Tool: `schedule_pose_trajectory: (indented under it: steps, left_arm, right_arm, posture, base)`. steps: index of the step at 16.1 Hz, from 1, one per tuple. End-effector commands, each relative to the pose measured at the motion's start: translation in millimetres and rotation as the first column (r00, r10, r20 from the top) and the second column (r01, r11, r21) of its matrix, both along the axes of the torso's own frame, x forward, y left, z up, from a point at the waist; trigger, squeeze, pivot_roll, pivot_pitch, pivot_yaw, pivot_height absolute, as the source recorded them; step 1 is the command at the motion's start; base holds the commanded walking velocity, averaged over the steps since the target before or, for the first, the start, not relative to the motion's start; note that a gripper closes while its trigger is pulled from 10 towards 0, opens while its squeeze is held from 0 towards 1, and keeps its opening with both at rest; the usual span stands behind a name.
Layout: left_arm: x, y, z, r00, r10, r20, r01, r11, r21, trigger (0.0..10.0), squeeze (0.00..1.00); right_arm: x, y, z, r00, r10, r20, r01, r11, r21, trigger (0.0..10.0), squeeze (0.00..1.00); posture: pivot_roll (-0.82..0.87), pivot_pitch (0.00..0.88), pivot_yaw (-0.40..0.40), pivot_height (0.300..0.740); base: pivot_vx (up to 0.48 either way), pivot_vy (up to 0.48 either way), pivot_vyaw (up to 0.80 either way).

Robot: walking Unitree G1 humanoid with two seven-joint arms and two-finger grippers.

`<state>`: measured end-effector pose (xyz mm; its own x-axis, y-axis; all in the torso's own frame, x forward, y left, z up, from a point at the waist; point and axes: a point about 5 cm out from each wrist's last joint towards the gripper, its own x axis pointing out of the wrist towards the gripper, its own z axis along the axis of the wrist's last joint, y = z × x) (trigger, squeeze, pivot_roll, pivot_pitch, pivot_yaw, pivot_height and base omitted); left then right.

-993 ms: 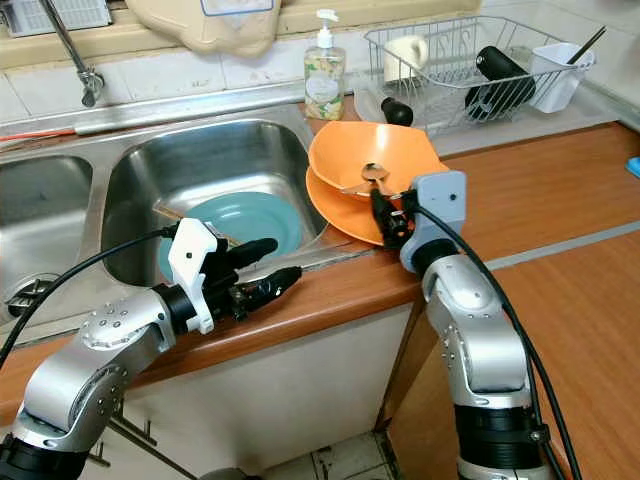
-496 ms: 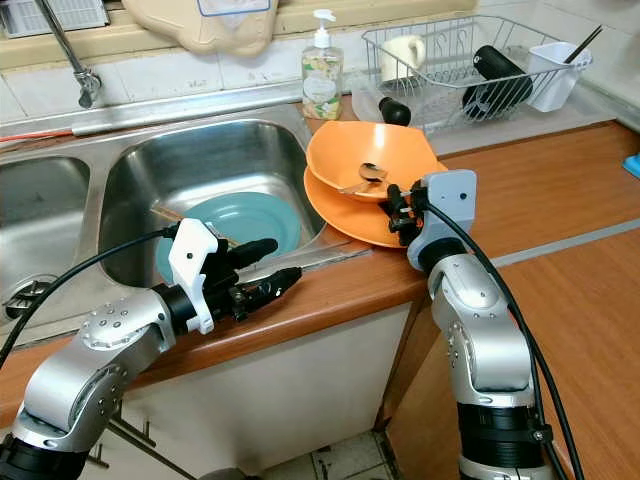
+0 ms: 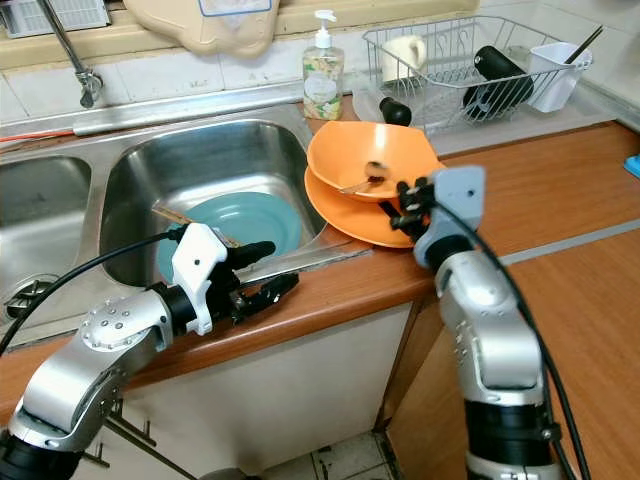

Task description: Kitchen organization

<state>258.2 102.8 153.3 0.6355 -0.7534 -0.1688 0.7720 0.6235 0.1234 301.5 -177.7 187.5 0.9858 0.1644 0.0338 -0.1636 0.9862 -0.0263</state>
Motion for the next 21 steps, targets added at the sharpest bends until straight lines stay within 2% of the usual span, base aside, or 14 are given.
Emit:
schedule_pose_trajectory:
  steps: [1,4,6,8,12,13,14,15,16,19,21]
  left_arm:
    - [5.0,0.6,2,0.998,0.001,0.056,-0.005,0.998,0.064,10.0,0.00]
    - [10.9,-1.0,13,0.993,0.010,0.115,-0.017,0.998,0.061,10.0,0.00]
    - [13.8,-2.0,16,0.985,-0.009,0.174,-0.011,0.994,0.112,10.0,0.00]
    - [16.8,-3.9,20,0.974,-0.019,0.226,-0.011,0.991,0.131,10.0,0.00]
    - [18.0,-4.7,22,0.969,-0.020,0.247,-0.013,0.991,0.133,10.0,0.00]
    - [24.3,-7.4,31,0.945,-0.042,0.324,-0.019,0.983,0.183,10.0,0.00]
    - [33.0,-11.3,43,0.885,-0.100,0.454,-0.036,0.959,0.281,10.0,0.00]
    - [39.0,-12.1,49,0.847,-0.116,0.518,-0.064,0.946,0.318,10.0,0.00]
    - [45.5,-12.4,54,0.825,-0.119,0.553,-0.085,0.940,0.330,10.0,0.00]
    - [48.1,-12.4,54,0.821,-0.119,0.559,-0.088,0.940,0.331,10.0,0.00]
    - [52.2,-12.5,53,0.791,-0.130,0.598,-0.109,0.932,0.347,10.0,0.00]
  right_arm:
    - [0.0,1.1,18,0.997,0.031,0.064,-0.032,0.999,0.009,0.0,0.00]
    - [0.1,-6.7,30,0.995,0.026,0.100,-0.025,1.000,-0.016,0.0,0.00]
    - [0.7,-12.5,34,0.994,0.033,0.104,-0.026,0.998,-0.064,0.0,0.00]
    - [0.4,-12.7,36,0.993,0.059,0.102,-0.053,0.997,-0.060,0.0,0.00]
    - [-0.1,-11.3,37,0.992,0.075,0.102,-0.069,0.996,-0.058,0.0,0.00]
    - [-4.5,5.1,43,0.975,0.197,0.105,-0.191,0.980,-0.063,0.0,0.00]
    - [-13.7,28.5,48,0.924,0.369,0.098,-0.363,0.929,-0.077,0.0,0.00]
    - [-18.3,37.5,49,0.897,0.433,0.089,-0.426,0.901,-0.085,0.0,0.00]
    - [-20.6,42.4,49,0.882,0.463,0.083,-0.456,0.885,-0.092,0.0,0.00]
    - [-19.3,42.2,48,0.890,0.449,0.082,-0.441,0.892,-0.095,0.0,0.00]
    - [-21.8,42.0,49,0.882,0.467,0.065,-0.460,0.882,-0.097,0.0,0.00]
  posture:
    - [-0.01,0.000,0.076,0.740]
    - [-0.01,0.000,0.078,0.740]
    - [-0.01,0.000,0.074,0.740]
    - [-0.01,0.000,0.071,0.740]
    - [0.00,0.000,0.070,0.740]
    - [0.00,0.000,0.070,0.740]
    - [-0.01,0.000,0.070,0.740]
    - [-0.01,0.000,0.071,0.740]
    - [-0.01,0.000,0.075,0.740]
    - [-0.01,0.000,0.080,0.740]
    - [-0.02,0.000,0.078,0.740]
  base:
    - [0.000,0.000,0.00]
    - [0.000,0.000,0.00]
    - [0.000,0.000,0.00]
    - [0.000,0.000,0.00]
    - [0.000,0.000,0.00]
    - [0.000,0.000,0.00]
    - [0.000,0.000,0.00]
    - [0.000,0.000,0.00]
    - [0.000,0.000,0.00]
    - [0.000,0.000,0.00]
    - [0.000,0.000,0.00]
